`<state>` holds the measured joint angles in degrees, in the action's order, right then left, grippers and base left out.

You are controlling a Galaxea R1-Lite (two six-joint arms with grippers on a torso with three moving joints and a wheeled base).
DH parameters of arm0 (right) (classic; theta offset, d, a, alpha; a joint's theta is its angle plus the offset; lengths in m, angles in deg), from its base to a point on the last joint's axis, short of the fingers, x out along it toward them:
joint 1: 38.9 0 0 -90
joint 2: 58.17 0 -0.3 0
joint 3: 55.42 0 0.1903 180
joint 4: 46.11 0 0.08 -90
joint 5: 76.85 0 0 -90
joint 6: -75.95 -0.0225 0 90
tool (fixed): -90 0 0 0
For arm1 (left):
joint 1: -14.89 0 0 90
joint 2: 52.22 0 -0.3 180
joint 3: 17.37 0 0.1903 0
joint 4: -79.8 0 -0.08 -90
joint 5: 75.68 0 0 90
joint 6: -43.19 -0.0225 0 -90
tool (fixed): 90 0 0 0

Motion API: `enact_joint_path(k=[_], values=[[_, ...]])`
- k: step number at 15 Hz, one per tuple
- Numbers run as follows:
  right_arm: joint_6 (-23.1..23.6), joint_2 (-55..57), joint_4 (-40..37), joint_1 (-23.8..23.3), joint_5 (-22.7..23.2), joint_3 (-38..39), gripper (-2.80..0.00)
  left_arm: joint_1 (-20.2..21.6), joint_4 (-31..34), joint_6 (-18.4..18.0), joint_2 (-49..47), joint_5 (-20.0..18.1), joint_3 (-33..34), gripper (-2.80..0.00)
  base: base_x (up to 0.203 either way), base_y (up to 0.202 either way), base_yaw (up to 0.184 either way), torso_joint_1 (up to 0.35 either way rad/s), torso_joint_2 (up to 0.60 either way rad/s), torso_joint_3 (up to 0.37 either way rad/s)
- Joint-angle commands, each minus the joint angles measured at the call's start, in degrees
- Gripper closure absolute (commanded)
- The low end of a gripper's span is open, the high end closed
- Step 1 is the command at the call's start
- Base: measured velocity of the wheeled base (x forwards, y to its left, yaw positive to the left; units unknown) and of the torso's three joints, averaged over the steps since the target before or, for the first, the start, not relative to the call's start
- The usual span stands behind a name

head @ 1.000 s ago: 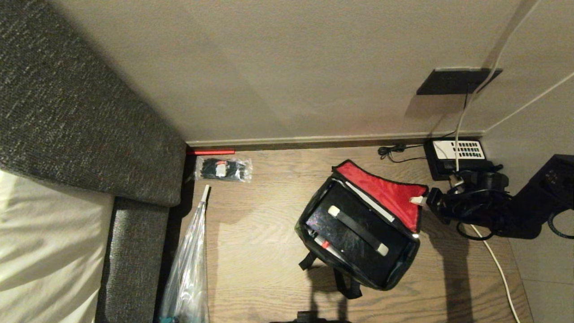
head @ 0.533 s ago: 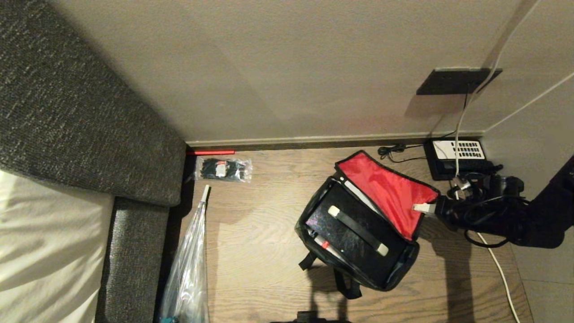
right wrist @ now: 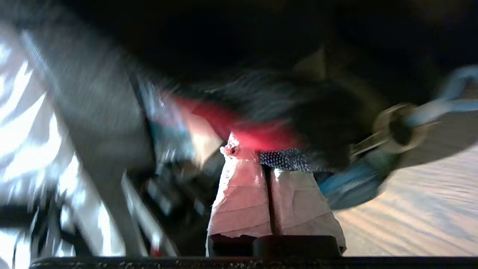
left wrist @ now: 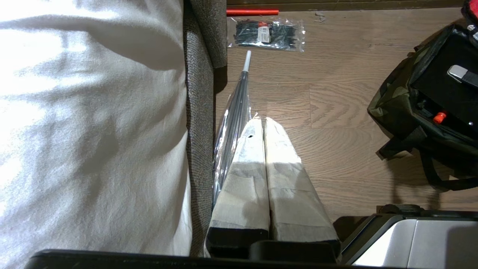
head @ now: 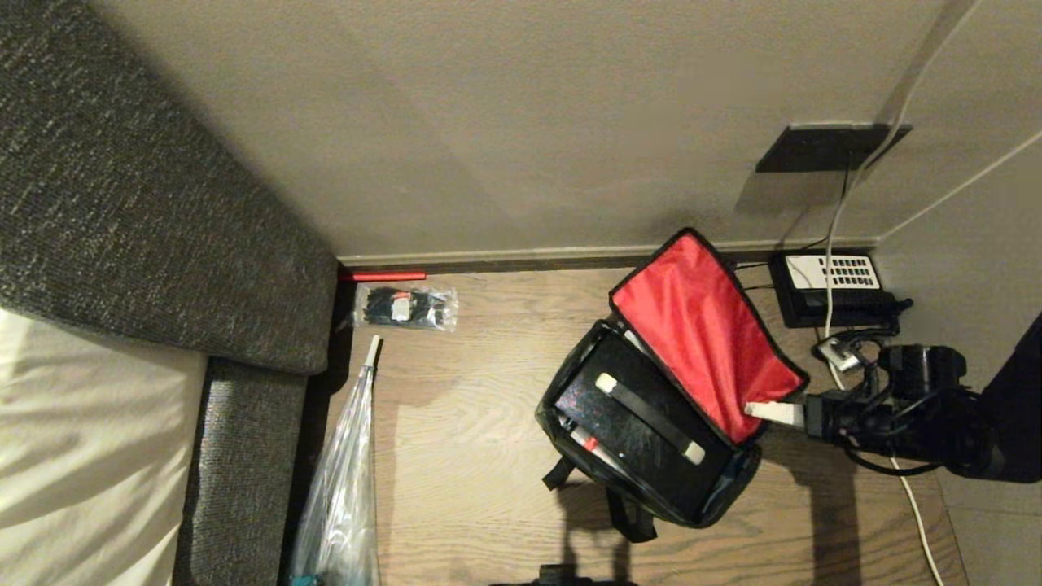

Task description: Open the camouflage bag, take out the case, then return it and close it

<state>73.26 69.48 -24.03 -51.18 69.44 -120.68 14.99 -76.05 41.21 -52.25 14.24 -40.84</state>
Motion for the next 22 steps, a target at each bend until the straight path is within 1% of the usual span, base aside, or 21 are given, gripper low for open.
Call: enact_joint_path(k=[1,4,5,7,8,9,10,11,13,17,18,20,22], values=[[4.6,0.2,-0.4,-0.4,3.7,1.4,0.00,0.1,0.0,0.0,0.0,0.0,0.0,0.00,0.000,0.000,0.000,0.000,0.00,0.000],[5.1,0.6,-1.1,-0.4,4.1,1.8,0.00,0.0,0.0,0.0,0.0,0.0,0.0,0.00,0.000,0.000,0.000,0.000,0.00,0.000],[5.1,0.5,-1.5,-0.4,4.3,2.5,-2.80,0.0,0.0,0.0,0.0,0.0,0.0,0.00,0.000,0.000,0.000,0.000,0.00,0.000],[5.7,-0.1,-3.2,-0.4,6.1,4.1,-2.80,0.0,0.0,0.0,0.0,0.0,0.0,0.00,0.000,0.000,0.000,0.000,0.00,0.000],[6.7,-0.7,-4.4,-0.4,8.8,5.5,-2.80,0.0,0.0,0.0,0.0,0.0,0.0,0.00,0.000,0.000,0.000,0.000,0.00,0.000],[7.7,-1.6,-7.0,-0.3,10.8,6.9,-2.80,0.0,0.0,0.0,0.0,0.0,0.0,0.00,0.000,0.000,0.000,0.000,0.00,0.000],[8.8,-2.5,-10.1,-0.3,11.5,7.8,-2.80,0.0,0.0,0.0,0.0,0.0,0.0,0.00,0.000,0.000,0.000,0.000,0.00,0.000],[10.4,-3.1,-13.0,-0.3,11.6,8.0,-2.80,0.0,0.0,0.0,0.0,0.0,0.0,0.00,0.000,0.000,0.000,0.000,0.00,0.000],[16.6,-3.3,-18.1,-0.3,11.7,8.5,-2.80,0.0,0.0,0.0,0.0,0.0,0.0,0.00,0.000,0.000,0.000,0.000,0.00,0.000],[25.8,-6.3,-35.3,-0.3,10.7,10.9,-2.80,0.0,0.0,0.0,0.0,0.0,0.0,0.00,0.000,0.000,0.000,0.000,0.00,0.000],[28.4,-7.4,-37.7,-0.4,10.5,10.4,-2.80,0.0,0.0,0.0,0.0,0.0,0.0,0.00,0.000,0.000,0.000,0.000,0.00,0.000],[28.9,-9.4,-38.6,-1.2,10.5,8.6,-2.80,0.0,0.0,0.0,0.0,0.0,0.0,0.00,0.000,0.000,0.000,0.000,0.00,0.000],[28.5,-14.2,-38.7,-1.7,10.6,8.3,-2.80,0.1,0.0,0.0,0.0,0.0,0.0,0.00,0.000,0.000,0.000,0.000,0.00,0.000]])
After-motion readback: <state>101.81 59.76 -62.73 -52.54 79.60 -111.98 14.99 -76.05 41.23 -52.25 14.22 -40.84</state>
